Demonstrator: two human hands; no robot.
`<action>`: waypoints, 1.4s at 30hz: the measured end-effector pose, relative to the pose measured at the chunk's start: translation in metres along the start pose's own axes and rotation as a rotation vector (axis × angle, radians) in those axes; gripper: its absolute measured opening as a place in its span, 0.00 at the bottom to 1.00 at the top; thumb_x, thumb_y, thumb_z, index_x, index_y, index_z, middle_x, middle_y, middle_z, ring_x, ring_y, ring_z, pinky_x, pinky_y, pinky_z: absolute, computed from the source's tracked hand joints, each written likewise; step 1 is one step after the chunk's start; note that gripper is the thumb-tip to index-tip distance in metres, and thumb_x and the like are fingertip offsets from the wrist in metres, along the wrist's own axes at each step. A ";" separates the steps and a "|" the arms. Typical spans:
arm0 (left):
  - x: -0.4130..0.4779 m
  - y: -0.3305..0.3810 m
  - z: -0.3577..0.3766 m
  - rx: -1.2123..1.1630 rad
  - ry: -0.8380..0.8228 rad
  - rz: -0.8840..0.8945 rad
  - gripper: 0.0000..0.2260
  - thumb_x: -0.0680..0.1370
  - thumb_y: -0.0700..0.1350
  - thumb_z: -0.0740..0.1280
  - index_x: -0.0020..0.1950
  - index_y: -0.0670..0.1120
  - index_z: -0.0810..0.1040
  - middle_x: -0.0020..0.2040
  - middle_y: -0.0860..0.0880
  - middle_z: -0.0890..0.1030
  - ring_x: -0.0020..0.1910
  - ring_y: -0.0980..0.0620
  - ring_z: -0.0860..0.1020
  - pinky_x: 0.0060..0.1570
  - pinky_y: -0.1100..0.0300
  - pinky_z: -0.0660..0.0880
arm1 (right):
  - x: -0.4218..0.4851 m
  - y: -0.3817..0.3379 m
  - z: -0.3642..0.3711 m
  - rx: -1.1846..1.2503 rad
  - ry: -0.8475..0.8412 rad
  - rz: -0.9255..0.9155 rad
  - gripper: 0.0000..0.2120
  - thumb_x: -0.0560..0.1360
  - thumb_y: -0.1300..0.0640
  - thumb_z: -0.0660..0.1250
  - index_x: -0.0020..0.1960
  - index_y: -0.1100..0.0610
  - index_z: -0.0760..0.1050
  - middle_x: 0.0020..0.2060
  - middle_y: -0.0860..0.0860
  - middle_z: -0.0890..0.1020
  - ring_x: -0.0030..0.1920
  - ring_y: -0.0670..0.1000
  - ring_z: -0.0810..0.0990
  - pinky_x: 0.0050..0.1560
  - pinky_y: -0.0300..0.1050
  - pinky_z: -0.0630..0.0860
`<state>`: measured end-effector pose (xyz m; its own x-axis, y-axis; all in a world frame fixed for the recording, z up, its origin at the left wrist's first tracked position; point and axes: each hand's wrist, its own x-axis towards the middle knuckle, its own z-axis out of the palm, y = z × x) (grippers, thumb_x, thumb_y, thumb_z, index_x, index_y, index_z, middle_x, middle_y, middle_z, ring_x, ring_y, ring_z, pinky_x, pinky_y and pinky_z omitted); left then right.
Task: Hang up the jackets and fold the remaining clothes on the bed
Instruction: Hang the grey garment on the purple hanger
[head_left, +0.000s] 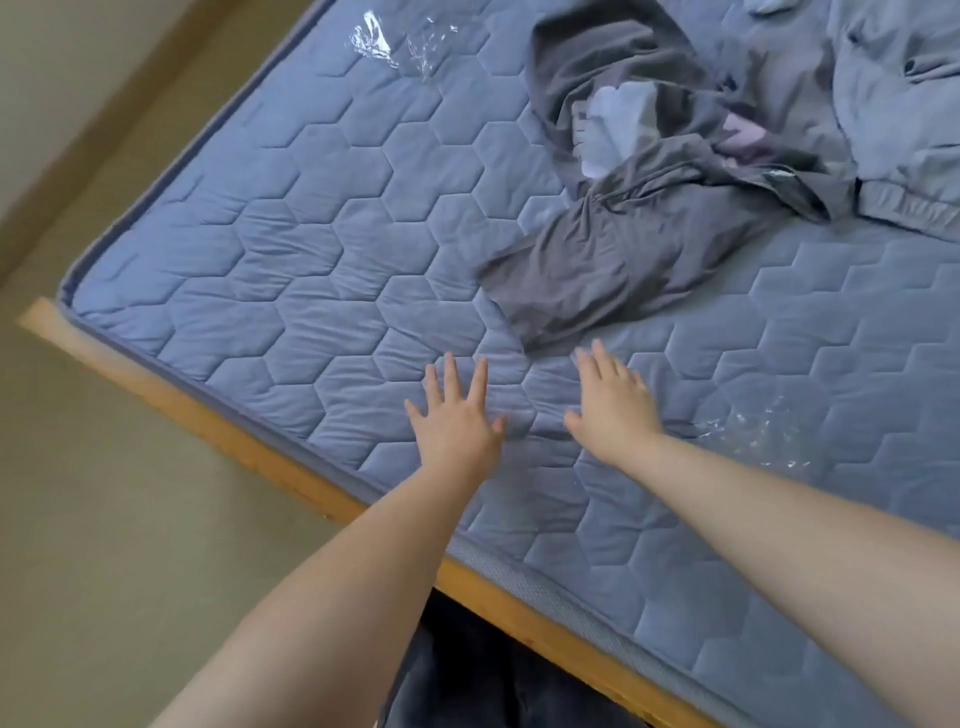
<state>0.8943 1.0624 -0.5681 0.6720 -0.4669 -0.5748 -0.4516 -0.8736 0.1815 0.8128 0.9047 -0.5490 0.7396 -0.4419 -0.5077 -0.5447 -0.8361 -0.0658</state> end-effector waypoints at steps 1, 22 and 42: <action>0.015 -0.007 0.005 0.026 -0.006 0.010 0.33 0.80 0.61 0.55 0.77 0.58 0.37 0.77 0.48 0.34 0.76 0.44 0.36 0.71 0.35 0.49 | 0.015 0.000 0.002 0.020 0.042 0.013 0.38 0.76 0.53 0.63 0.78 0.57 0.47 0.77 0.56 0.47 0.75 0.56 0.55 0.73 0.52 0.56; 0.050 -0.050 0.015 -0.915 0.201 -0.106 0.23 0.83 0.54 0.52 0.73 0.42 0.66 0.69 0.45 0.72 0.71 0.45 0.67 0.70 0.54 0.60 | 0.038 -0.035 -0.004 0.613 0.116 0.105 0.09 0.71 0.68 0.63 0.47 0.61 0.78 0.42 0.60 0.81 0.44 0.57 0.76 0.38 0.42 0.61; 0.062 -0.024 -0.030 -1.724 -0.401 -0.215 0.26 0.81 0.48 0.61 0.77 0.57 0.55 0.72 0.54 0.67 0.69 0.49 0.69 0.62 0.52 0.66 | 0.119 0.024 -0.048 0.243 0.237 0.443 0.52 0.64 0.38 0.75 0.77 0.54 0.51 0.77 0.57 0.46 0.77 0.58 0.47 0.72 0.65 0.49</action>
<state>0.9649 1.0506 -0.5840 0.3415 -0.5078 -0.7909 0.8591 -0.1728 0.4818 0.9069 0.8166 -0.5703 0.4730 -0.8183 -0.3265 -0.8782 -0.4677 -0.1002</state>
